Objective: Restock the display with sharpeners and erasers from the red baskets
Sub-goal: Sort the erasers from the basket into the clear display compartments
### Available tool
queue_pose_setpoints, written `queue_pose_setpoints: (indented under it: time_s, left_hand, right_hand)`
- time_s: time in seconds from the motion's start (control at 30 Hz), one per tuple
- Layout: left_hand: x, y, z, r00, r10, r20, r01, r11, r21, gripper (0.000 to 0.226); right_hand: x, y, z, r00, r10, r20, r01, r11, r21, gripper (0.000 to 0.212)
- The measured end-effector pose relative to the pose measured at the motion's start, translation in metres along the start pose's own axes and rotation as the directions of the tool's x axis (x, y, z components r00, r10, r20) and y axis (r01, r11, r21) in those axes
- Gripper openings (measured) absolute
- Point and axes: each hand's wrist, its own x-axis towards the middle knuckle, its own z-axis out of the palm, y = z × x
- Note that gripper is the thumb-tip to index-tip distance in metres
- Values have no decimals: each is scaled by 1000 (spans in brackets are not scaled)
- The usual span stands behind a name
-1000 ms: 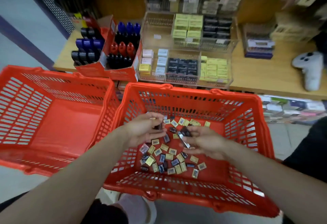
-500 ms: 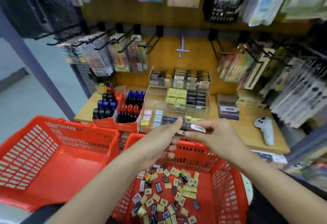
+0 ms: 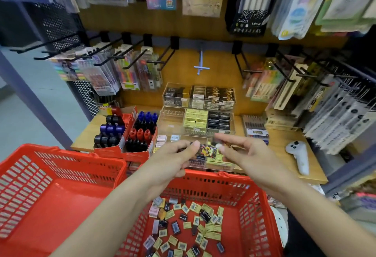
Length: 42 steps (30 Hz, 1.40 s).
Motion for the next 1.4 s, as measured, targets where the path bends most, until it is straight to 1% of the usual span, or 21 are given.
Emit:
queue_pose_setpoints:
  time_s: [0.03, 0.07, 0.13, 0.2, 0.3, 0.4, 0.57, 0.63, 0.7, 0.83, 0.93, 1.0, 1.03, 1.1, 1.13, 1.17, 1.23, 1.33, 1.4]
  left_hand:
    - [1, 1, 1, 1000, -5, 10, 5, 1000, 1, 24]
    - [2, 2, 2, 1000, -15, 15, 15, 1000, -8, 22]
    - [3, 5, 2, 1000, -25, 15, 25, 999, -22, 19]
    - [5, 6, 2, 1000, -12, 2, 12, 1000, -1, 19]
    - [6, 6, 7, 999, -5, -35, 7, 998, 57, 22]
    - [8, 5, 11, 999, 7, -39, -4, 996, 86, 25]
    - [8, 5, 15, 999, 23, -27, -21, 996, 89, 16]
    - [8, 5, 16, 999, 27, -23, -25, 996, 89, 17]
    - [10, 4, 16, 999, 37, -22, -35, 995, 93, 18]
    - [14, -1, 17, 999, 36, -29, -33, 995, 93, 22]
    - [21, -6, 20, 996, -31, -83, 27, 998, -51, 26]
    - [31, -2, 22, 990, -88, -106, 71, 985, -155, 26]
    - [38, 1, 22, 989, -100, -110, 78, 978, -191, 27]
    - [54, 7, 24, 986, -107, -128, 78, 975, -210, 28]
    - [63, 10, 25, 984, -106, -142, 76, 977, -201, 27]
    - [73, 13, 25, 982, -103, -155, 72, 978, -194, 26]
    - [95, 13, 25, 979, -105, -174, 71, 979, -191, 25]
    - [121, 7, 18, 974, -134, -184, 99, 977, -187, 30]
    - [135, -1, 10, 969, -155, -193, 110, 968, -226, 32]
  right_hand:
    - [0, -2, 1, 995, -92, -31, 89, 992, -86, 29]
    - [0, -3, 2, 986, -152, -69, 144, 983, -113, 34]
    - [-1, -5, 1, 974, -171, -146, 161, 984, -79, 36]
    - [-2, -5, -3, 971, -155, -183, 148, 987, -55, 33]
    - [-3, -5, -5, 970, -154, -188, 144, 987, -65, 31]
    - [-3, -5, -4, 969, -156, -192, 145, 987, -71, 30]
    - [-4, -5, 1, 986, -64, -155, 79, 992, 94, 29]
    - [-5, -4, 4, 990, -71, -118, 86, 988, 128, 28]
    - [-5, -4, 4, 991, -92, -97, 103, 988, 115, 28]
    - [0, 1, 5, 983, -151, -108, 150, 988, -22, 28]
    - [8, 5, 7, 972, -197, -125, 185, 977, -107, 31]
    - [17, 2, 6, 970, -221, -97, 200, 962, -188, 33]
    - [23, 2, 3, 966, -250, -71, 220, 932, -287, 40]
    - [39, 0, -2, 941, -336, -25, 274, 805, -527, 55]
    - [47, -2, -4, 925, -378, -19, 291, 741, -605, 58]
    - [57, -3, -6, 913, -408, -18, 298, 696, -653, 56]
    - [78, -4, -11, 904, -427, 0, 304, 645, -701, 53]
    - [112, 3, -18, 918, -393, 61, 307, 603, -736, 53]
    - [137, 9, -25, 925, -377, 55, 281, 575, -769, 55]
